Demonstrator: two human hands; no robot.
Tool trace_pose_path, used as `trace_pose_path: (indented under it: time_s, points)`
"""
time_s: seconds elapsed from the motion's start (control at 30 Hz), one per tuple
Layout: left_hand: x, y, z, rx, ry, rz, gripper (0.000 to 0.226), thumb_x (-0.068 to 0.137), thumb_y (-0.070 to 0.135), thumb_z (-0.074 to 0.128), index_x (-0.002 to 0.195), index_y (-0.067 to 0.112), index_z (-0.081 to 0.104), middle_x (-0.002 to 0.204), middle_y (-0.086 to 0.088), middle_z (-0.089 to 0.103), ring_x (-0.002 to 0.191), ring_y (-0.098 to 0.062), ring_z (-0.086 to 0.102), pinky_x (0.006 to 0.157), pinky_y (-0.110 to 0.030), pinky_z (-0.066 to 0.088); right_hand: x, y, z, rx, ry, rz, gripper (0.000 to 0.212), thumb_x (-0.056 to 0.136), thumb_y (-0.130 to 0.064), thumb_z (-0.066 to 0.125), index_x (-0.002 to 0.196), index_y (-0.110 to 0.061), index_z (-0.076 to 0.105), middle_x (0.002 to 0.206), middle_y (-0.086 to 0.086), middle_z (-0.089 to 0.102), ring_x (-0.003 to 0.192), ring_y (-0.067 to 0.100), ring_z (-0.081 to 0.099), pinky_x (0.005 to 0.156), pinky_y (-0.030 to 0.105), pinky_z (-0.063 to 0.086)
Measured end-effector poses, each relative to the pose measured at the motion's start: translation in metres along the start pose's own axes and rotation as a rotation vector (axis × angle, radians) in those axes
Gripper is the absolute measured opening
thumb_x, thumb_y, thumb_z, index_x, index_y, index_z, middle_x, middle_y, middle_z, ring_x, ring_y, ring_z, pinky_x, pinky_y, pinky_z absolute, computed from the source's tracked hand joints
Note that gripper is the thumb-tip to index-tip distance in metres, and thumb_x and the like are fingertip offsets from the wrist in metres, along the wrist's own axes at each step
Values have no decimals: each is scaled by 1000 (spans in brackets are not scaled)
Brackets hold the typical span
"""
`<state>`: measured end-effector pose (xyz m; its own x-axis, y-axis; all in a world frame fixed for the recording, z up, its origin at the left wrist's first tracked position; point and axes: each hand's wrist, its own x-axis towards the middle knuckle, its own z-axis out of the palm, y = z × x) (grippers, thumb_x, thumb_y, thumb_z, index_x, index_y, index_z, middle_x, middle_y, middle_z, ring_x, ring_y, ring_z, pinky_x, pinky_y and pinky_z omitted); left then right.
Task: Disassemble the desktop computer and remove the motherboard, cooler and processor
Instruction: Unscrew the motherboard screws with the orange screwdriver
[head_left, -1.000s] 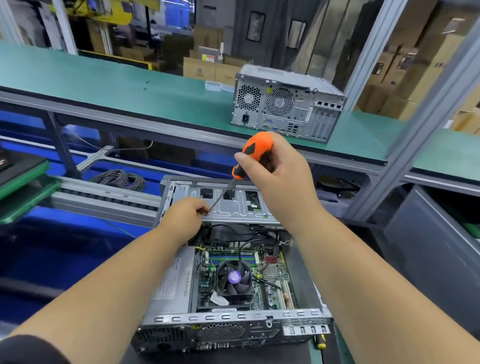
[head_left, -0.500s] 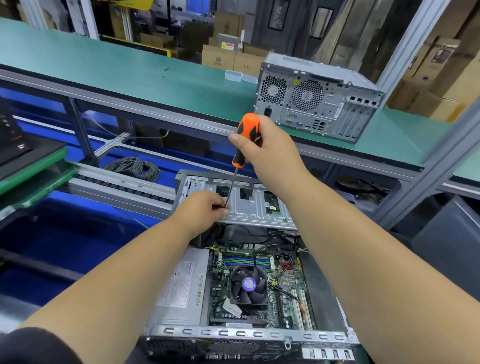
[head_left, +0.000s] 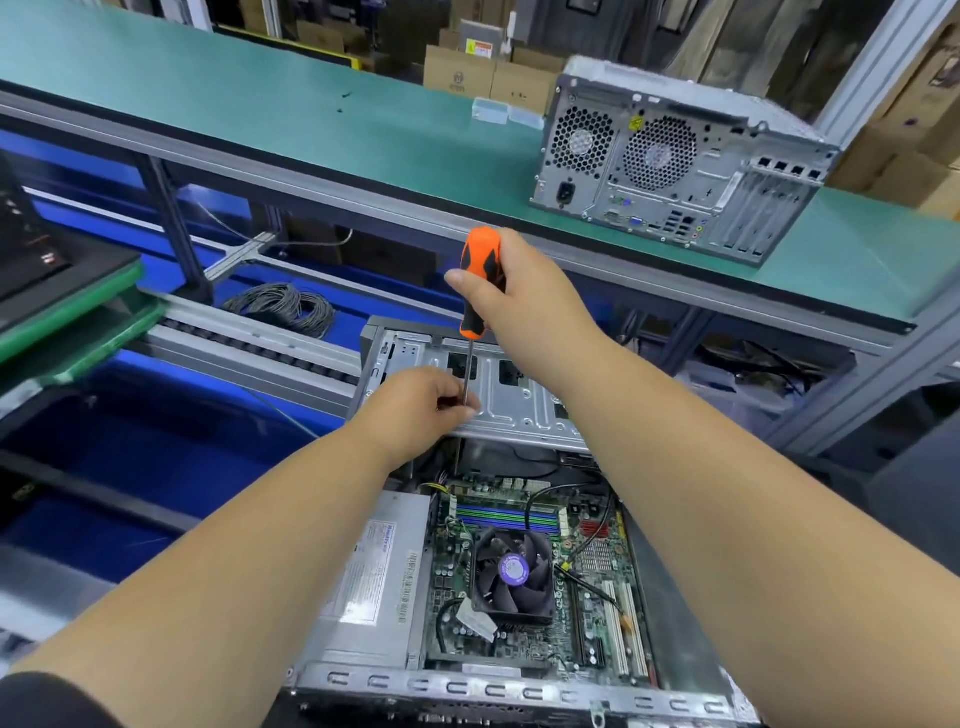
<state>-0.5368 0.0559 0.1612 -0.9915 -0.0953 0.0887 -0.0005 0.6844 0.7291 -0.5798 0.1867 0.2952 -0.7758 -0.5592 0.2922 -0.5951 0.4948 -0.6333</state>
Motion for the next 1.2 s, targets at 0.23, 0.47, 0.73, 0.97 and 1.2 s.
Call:
trace_pose_path:
  time_s: [0.23, 0.47, 0.73, 0.97, 1.2]
  points:
    - [0, -1, 1, 14, 6, 21, 7, 88, 26, 67, 86, 28, 74, 95, 16, 66, 84, 5, 59, 70, -10, 40, -8, 7, -1, -1, 36, -25, 25, 96, -42, 54, 93, -18, 46, 77, -7, 46, 71, 12, 45, 61, 27, 34]
    - [-2, 2, 2, 27, 34, 40, 9, 89, 23, 66, 85, 28, 73, 91, 17, 63, 83, 3, 58, 69, -8, 38, -11, 4, -6, 27, 21, -33, 26, 97, -39, 53, 96, -14, 48, 84, 2, 53, 83, 25, 54, 72, 36, 44]
    - [-3, 4, 2, 62, 40, 34, 9, 90, 23, 65, 89, 24, 74, 87, 20, 60, 78, 5, 55, 66, -3, 35, -11, 6, -7, 7, 7, -21, 22, 97, -41, 53, 96, -20, 47, 81, -6, 48, 78, 18, 50, 64, 28, 36]
    - [-23, 17, -7, 94, 207, -69, 12, 83, 28, 67, 81, 31, 55, 75, 11, 60, 69, -8, 57, 59, -25, 46, -14, 13, -7, 25, 17, -16, 31, 95, -42, 56, 99, -12, 50, 86, 0, 53, 80, 19, 50, 68, 29, 42]
    - [-40, 35, -4, 464, -602, -285, 34, 95, 25, 48, 126, 21, 63, 134, 3, 58, 121, -15, 53, 103, -25, 35, -12, 14, -6, 107, -22, 7, 28, 95, -41, 57, 98, -15, 49, 92, 4, 58, 88, 24, 58, 72, 34, 46]
